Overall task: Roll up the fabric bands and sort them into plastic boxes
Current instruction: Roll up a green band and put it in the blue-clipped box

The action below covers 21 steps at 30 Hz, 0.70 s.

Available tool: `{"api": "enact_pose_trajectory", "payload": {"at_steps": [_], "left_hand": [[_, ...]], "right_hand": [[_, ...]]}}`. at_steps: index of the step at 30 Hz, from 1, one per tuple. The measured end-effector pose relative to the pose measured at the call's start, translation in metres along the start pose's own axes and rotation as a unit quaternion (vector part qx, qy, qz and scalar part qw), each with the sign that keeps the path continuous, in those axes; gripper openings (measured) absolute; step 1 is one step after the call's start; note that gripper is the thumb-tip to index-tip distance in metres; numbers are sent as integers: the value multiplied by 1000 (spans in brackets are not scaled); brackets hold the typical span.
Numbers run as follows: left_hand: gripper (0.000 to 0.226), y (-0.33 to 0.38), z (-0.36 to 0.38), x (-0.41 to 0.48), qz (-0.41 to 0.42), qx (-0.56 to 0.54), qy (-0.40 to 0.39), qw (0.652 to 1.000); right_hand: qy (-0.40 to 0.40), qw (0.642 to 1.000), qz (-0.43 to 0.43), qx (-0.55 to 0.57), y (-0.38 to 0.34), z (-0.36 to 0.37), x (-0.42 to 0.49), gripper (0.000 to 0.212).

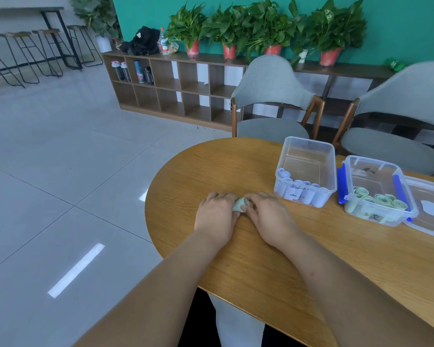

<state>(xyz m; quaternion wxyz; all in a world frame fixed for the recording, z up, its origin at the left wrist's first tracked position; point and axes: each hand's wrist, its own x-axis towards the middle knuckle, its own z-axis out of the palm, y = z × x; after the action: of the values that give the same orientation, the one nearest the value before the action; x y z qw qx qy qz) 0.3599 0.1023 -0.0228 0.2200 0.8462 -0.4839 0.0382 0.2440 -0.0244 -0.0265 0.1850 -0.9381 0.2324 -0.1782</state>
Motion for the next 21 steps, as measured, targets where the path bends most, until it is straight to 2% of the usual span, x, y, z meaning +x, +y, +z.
{"api": "enact_pose_trajectory", "payload": {"at_steps": [8, 10, 16, 19, 21], "left_hand": [[30, 32, -14, -7, 29, -91, 13, 995], [35, 46, -17, -10, 19, -113, 28, 993], [18, 92, -19, -22, 12, -195, 44, 980], [15, 114, -19, -28, 19, -203, 69, 977], [12, 126, -20, -35, 36, -203, 57, 977]], "right_hand": [[17, 999, 28, -15, -5, -47, -14, 24], [10, 998, 56, -27, -8, -64, -22, 25], [10, 982, 131, -136, -21, -105, -45, 51], [11, 974, 192, -123, -24, -117, -62, 53], [19, 968, 222, -113, -22, -125, -76, 53]]}}
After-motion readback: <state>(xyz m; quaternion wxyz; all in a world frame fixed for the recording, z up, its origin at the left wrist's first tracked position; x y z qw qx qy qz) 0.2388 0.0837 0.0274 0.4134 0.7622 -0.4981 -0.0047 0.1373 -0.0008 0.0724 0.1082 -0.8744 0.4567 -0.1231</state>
